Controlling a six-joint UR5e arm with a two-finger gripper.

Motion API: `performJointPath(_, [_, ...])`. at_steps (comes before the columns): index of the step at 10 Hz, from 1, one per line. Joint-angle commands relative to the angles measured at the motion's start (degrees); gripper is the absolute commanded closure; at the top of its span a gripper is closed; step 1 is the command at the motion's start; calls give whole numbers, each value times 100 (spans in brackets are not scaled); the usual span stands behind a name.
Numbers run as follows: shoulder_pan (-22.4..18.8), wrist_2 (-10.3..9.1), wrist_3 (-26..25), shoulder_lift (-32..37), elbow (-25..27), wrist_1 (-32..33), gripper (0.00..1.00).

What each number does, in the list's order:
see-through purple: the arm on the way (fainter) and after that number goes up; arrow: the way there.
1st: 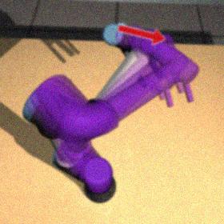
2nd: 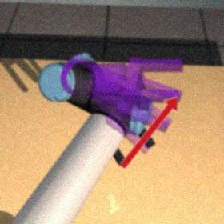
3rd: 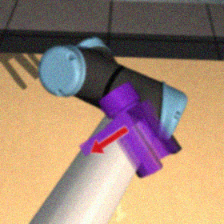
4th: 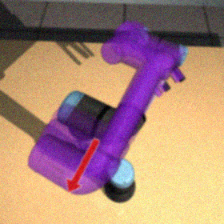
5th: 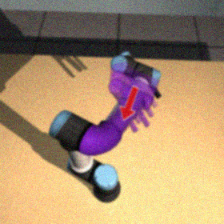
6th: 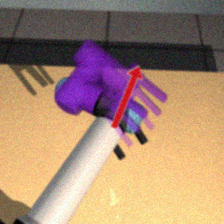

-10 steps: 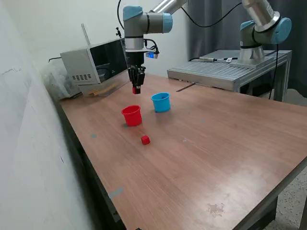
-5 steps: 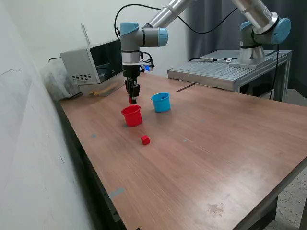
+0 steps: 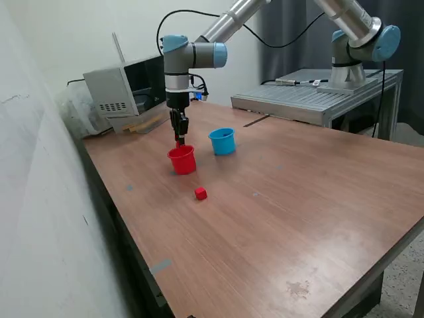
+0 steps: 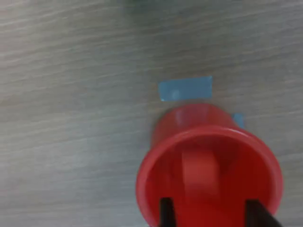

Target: Place red objects in the red bin, and blue objects in the blue bin.

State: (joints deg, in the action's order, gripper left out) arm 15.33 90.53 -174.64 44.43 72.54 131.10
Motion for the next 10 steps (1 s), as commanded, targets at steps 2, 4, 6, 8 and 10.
performJointPath(2, [14, -9, 0, 13, 32, 3, 0])
performJointPath(4, [-73, -17, 0, 117, 32, -41, 0])
performJointPath(6, [-257, -26, 0, 721, 163, -311, 0])
performJointPath(8, [-696, -44, -9, 1642, 513, -533, 0])
performJointPath(10, [-987, -53, -17, 2199, 559, -1302, 0])
